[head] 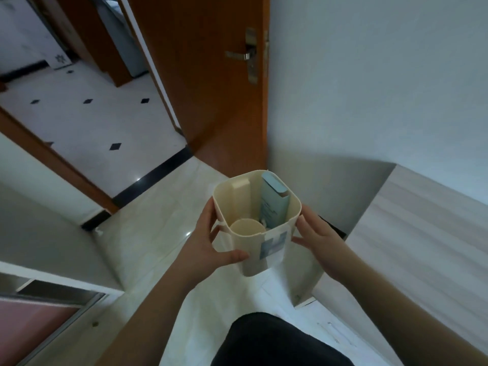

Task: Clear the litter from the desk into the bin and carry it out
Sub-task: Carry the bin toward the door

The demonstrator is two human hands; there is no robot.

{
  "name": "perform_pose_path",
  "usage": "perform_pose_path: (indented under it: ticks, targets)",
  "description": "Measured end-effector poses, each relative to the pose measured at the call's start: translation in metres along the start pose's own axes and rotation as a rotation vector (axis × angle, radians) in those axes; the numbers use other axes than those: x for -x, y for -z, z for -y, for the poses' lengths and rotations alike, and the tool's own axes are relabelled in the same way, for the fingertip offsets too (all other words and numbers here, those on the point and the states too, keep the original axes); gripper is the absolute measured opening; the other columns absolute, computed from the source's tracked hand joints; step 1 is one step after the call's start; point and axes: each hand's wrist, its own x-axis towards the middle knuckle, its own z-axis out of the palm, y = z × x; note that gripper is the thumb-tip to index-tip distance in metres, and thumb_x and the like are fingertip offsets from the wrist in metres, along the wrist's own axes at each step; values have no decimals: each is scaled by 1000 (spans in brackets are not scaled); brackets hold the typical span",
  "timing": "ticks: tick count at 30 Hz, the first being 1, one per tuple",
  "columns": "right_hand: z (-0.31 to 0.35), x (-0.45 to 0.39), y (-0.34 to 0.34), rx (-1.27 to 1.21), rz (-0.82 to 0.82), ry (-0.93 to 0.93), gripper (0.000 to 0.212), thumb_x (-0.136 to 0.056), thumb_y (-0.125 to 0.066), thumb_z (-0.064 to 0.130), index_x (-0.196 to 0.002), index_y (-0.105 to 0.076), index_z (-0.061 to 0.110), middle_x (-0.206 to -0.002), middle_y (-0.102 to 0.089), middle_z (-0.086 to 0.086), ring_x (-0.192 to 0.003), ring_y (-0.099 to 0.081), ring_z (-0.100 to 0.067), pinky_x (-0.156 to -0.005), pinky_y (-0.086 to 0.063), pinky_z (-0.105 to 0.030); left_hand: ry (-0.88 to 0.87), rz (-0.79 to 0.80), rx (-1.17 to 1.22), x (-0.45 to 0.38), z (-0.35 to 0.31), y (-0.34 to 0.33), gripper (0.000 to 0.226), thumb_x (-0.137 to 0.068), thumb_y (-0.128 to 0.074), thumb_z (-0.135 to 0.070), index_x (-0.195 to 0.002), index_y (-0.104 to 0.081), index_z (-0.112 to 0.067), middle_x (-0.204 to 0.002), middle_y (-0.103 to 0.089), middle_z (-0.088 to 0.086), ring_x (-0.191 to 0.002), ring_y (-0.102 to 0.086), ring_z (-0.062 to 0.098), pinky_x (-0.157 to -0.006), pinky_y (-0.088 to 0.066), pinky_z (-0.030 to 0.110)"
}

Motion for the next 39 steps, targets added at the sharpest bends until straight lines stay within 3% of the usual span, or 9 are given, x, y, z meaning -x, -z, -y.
perform_pose_path:
  ticks: [10, 14, 16, 21, 25, 29, 32, 36, 39]
  targets:
    - [-7, -50, 42, 36, -186, 20, 33, -95, -36, 50, -125, -46, 59, -115, -60, 33, -107, -57, 9, -75, -47, -3, 47, 119, 3, -90, -7, -11, 112, -54, -92, -49, -139, -20, -65, -134, -44, -40, -123, -47, -12, -82, -49, 12]
    - [-12, -68, 54, 22, -254, 0, 35, -97, -36, 47, -129, -50, 47, -119, -62, 19, -111, -59, -4, -94, -52, -33, 56, 181, 11, -129, -7, -12, 122, -46, -92, -54, -142, -16, -62, -144, -41, -27, -127, -47, -3, -95, -50, 25]
    - [-11, -77, 58, 21, -285, 8, 35, -98, -36, 46, -129, -52, 42, -119, -63, 15, -111, -60, -8, -94, -52, -33, 60, 225, 9, -149, -3, -10, 128, -44, -92, -56, -146, -15, -56, -148, -39, -21, -130, -46, 2, -101, -48, 32]
    - [-11, -118, 63, -1, -396, 7, 34, -100, -37, 39, -131, -52, 39, -121, -65, 9, -113, -61, -13, -97, -50, -46, 54, 366, -5, -216, 13, 2, 124, -52, -94, -47, -146, -13, -57, -145, -40, -25, -128, -46, -1, -92, -48, 18]
    - [-8, -160, 52, -75, -489, 19, 36, -101, -37, 38, -136, -46, 41, -127, -62, 10, -117, -59, -10, -93, -52, -32, 10, 454, -46, -279, 12, 29, 121, -53, -94, -47, -143, -14, -61, -130, -43, -43, -117, -48, -16, -76, -46, 7]
    - [-5, -192, 44, -117, -557, -9, 39, -100, -38, 45, -138, -44, 43, -130, -60, 10, -118, -58, -9, -83, -54, -22, -7, 520, -91, -330, 10, 49, 124, -51, -96, -44, -145, -17, -56, -138, -45, -25, -112, -50, -16, -77, -46, 7]
    - [-5, -202, 45, -119, -628, -19, 39, -99, -38, 49, -137, -44, 44, -131, -60, 12, -119, -57, -8, -88, -53, -28, -26, 607, -79, -357, 9, 47, 123, -49, -97, -42, -144, -19, -56, -141, -47, -17, -117, -54, -5, -82, -50, 14]
    - [-5, -189, 61, -150, -773, -33, 37, -97, -43, 46, -133, -49, 44, -125, -64, 13, -114, -60, -7, -80, -54, -18, -55, 714, -79, -379, -1, 18, 128, -42, -96, -50, -145, -22, -52, -137, -53, -9, -118, -58, 11, -95, -53, 41]
    - [0, -173, 78, -172, -870, -34, 38, -92, -47, 49, -130, -52, 44, -123, -65, 14, -113, -61, -4, -78, -54, -17, -106, 791, -121, -390, -13, -14, 123, -40, -93, -59, -137, -18, -65, -137, -51, -14, -122, -53, 6, -99, -50, 41]
